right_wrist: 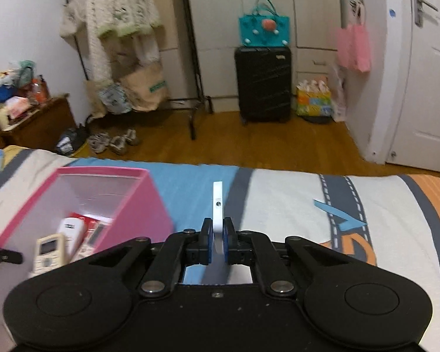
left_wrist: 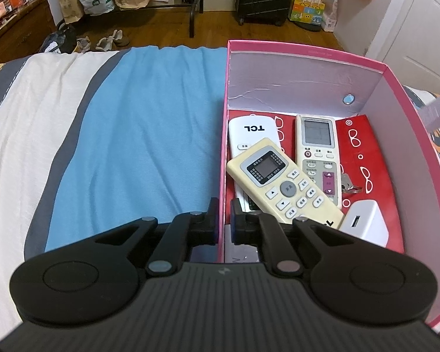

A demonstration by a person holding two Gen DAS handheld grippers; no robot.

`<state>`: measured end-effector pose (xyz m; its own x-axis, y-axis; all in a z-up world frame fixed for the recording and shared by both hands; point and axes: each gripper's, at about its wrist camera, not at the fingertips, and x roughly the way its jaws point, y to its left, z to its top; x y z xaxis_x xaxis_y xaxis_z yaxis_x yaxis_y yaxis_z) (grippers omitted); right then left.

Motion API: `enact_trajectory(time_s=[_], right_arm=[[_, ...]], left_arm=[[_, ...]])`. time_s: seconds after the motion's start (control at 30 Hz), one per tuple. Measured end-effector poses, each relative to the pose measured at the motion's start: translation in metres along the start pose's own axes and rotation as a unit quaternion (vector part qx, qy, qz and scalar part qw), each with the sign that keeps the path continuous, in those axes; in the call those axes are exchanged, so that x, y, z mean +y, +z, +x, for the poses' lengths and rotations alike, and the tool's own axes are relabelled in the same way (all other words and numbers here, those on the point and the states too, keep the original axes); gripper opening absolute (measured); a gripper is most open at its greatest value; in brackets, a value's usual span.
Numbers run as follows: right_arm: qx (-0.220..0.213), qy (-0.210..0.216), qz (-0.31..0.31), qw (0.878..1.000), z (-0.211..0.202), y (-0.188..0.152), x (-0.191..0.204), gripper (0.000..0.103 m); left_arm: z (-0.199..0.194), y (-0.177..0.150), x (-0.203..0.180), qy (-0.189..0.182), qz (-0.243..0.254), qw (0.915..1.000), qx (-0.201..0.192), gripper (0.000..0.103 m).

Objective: Organize rigid objects
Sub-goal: 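Carry the small remote into the pink box and release it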

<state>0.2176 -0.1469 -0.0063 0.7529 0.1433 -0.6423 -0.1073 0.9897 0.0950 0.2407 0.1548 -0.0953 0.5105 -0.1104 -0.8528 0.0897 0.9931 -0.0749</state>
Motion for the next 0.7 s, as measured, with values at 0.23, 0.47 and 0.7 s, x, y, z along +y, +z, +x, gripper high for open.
enact_trajectory(time_s=[0.23, 0.47, 0.7], right_arm=[[-0.021, 0.048, 0.013, 0.999, -0.028, -0.001, 0.015, 0.008], [-0.068, 0.142, -0.051, 0.986, -0.062, 0.011, 0.067, 0.008], [-0.045, 0.162, -0.131, 0.977, -0.031, 0.015, 0.096, 0.008]], left_arm=[[-0.001, 0.000, 0.001, 0.000, -0.002, 1.0000, 0.000, 0.006], [-0.002, 0.000, 0.001, -0.001, -0.002, 1.0000, -0.001, 0.006], [-0.003, 0.001, 0.003, -0.003, -0.006, 1.0000, 0.000, 0.007]])
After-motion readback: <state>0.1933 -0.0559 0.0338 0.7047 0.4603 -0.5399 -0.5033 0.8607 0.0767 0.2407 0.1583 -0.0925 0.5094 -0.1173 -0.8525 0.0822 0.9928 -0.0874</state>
